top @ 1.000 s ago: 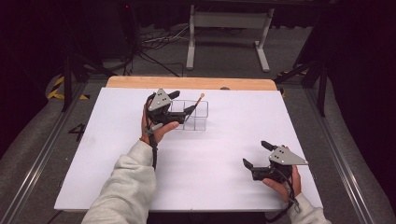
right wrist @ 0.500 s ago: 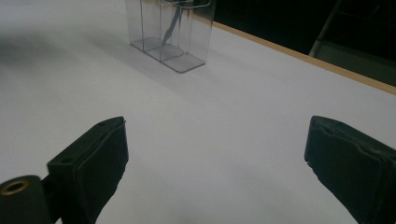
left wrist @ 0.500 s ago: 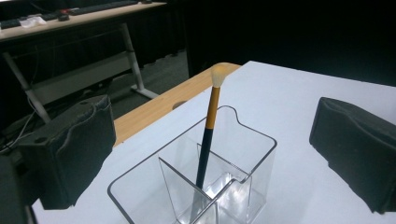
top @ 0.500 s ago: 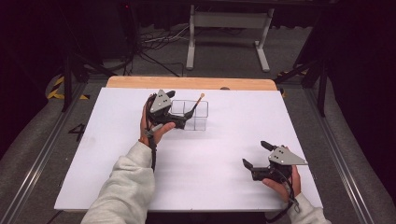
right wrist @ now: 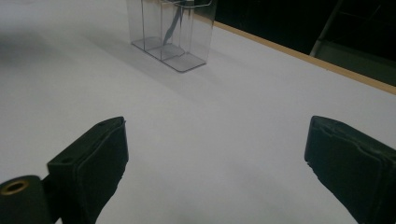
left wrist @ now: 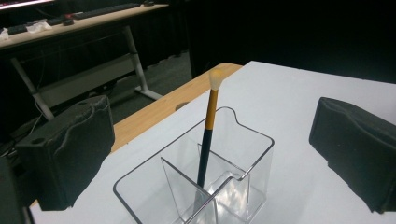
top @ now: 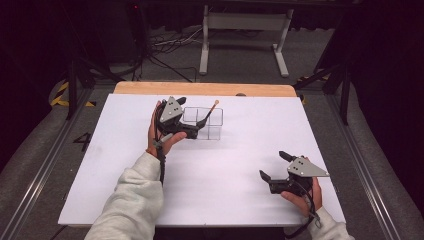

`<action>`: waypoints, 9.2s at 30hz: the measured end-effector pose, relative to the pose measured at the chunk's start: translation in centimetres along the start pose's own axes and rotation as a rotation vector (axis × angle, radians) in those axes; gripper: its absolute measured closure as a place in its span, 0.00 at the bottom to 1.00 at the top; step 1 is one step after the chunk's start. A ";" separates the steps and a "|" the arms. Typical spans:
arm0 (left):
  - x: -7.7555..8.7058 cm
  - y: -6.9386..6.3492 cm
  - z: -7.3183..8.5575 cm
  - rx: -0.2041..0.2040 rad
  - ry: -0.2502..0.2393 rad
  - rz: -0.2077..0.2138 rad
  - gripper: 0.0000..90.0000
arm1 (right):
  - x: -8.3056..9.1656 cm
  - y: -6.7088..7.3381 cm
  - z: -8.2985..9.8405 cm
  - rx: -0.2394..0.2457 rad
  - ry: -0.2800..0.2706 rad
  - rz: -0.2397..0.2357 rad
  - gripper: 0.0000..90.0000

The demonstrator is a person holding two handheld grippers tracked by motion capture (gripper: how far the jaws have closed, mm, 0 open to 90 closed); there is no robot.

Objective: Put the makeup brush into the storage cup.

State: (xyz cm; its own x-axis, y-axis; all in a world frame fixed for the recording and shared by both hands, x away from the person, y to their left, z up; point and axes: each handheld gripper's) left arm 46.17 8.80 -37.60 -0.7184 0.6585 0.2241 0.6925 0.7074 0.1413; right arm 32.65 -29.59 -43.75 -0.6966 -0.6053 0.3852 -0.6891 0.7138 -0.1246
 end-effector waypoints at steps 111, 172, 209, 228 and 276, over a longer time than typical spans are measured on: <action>9.2 -0.9 5.0 -0.104 0.056 -0.058 0.02 | 0.1 0.5 -0.3 0.041 -0.003 0.009 0.08; 15.1 0.1 7.6 -0.113 0.099 -0.114 0.03 | 0.1 0.7 -0.4 0.049 -0.011 0.018 0.08; 18.3 0.9 12.2 0.023 0.157 -0.132 0.03 | 0.3 0.8 -0.4 0.043 -0.022 0.018 0.09; 19.0 1.5 12.6 0.049 0.153 -0.127 0.04 | 1.2 0.9 0.2 0.059 -0.009 0.036 0.09; 19.0 1.4 12.5 0.046 0.148 -0.122 0.04 | 1.3 0.8 0.1 0.057 -0.008 0.041 0.09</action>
State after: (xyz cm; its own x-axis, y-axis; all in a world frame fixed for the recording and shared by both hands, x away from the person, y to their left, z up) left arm 32.63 25.50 -45.15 -0.7768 0.5248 0.3481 0.5950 0.7927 0.1327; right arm 31.23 -29.84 -43.42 -0.7258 -0.5787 0.3718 -0.6701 0.7169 -0.1923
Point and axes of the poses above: each handheld gripper's, and its own axes: x roughly backward along the jaws, z roughly out of its underside, y roughly to its left, and after that the axes turned 5 degrees about -z, right-handed
